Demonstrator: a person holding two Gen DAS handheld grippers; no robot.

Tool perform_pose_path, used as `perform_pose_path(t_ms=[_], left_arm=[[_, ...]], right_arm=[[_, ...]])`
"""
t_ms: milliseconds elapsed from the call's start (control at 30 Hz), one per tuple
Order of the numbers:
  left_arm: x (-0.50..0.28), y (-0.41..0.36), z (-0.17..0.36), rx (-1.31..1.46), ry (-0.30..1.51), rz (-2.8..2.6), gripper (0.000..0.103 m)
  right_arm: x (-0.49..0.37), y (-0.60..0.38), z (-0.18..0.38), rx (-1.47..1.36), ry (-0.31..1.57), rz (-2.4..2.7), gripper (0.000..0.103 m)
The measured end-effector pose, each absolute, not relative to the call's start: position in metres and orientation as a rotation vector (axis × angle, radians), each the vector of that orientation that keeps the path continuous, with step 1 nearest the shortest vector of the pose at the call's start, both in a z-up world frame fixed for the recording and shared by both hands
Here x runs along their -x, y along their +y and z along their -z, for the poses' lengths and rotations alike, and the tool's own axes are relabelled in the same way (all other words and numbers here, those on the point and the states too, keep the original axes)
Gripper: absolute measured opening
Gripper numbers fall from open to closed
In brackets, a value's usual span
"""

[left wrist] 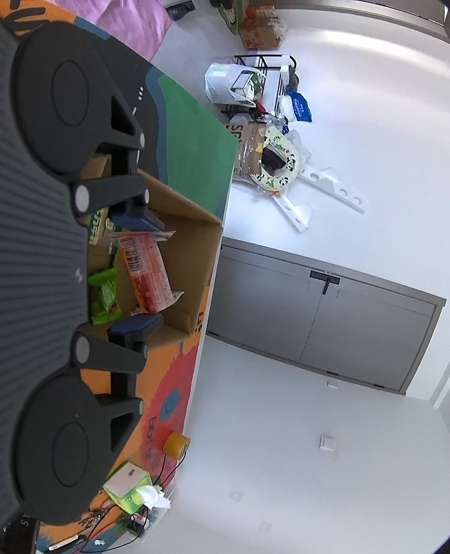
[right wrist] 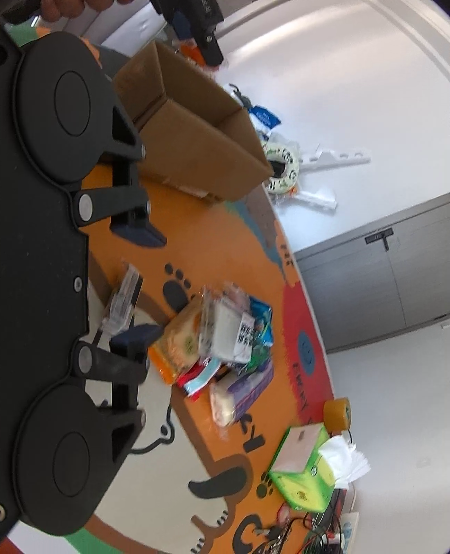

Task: Organize snacks
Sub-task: 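Carry the pink snack into the box and release with left tool, then grasp the white-wrapped stick snack with the right tool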

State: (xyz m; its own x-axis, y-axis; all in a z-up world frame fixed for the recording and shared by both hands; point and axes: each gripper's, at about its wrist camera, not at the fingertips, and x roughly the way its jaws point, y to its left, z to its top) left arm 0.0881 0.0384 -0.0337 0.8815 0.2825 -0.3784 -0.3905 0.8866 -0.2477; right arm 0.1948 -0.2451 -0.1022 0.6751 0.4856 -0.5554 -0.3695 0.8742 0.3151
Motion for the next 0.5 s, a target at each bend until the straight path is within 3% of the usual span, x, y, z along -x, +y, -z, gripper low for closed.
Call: perform_pose_path(t_ms=[100,300,500], left_arm=[[-0.09,0.047,0.037,0.335,0.356,-0.368,0.05],[-0.096,0.052,0.042,0.335,0.381,-0.366,0.05],[-0.094,0.057,0.044,0.351,0.374,-0.366,0.062]], right_arm=[[-0.197,-0.24,0.108,-0.163,0.688,-0.479,0.065],[-0.204,-0.226,0.122,-0.115,0.713,-0.471,0.066],[-0.203,-0.21,0.129,-0.062,0.737,-0.479,0.063]])
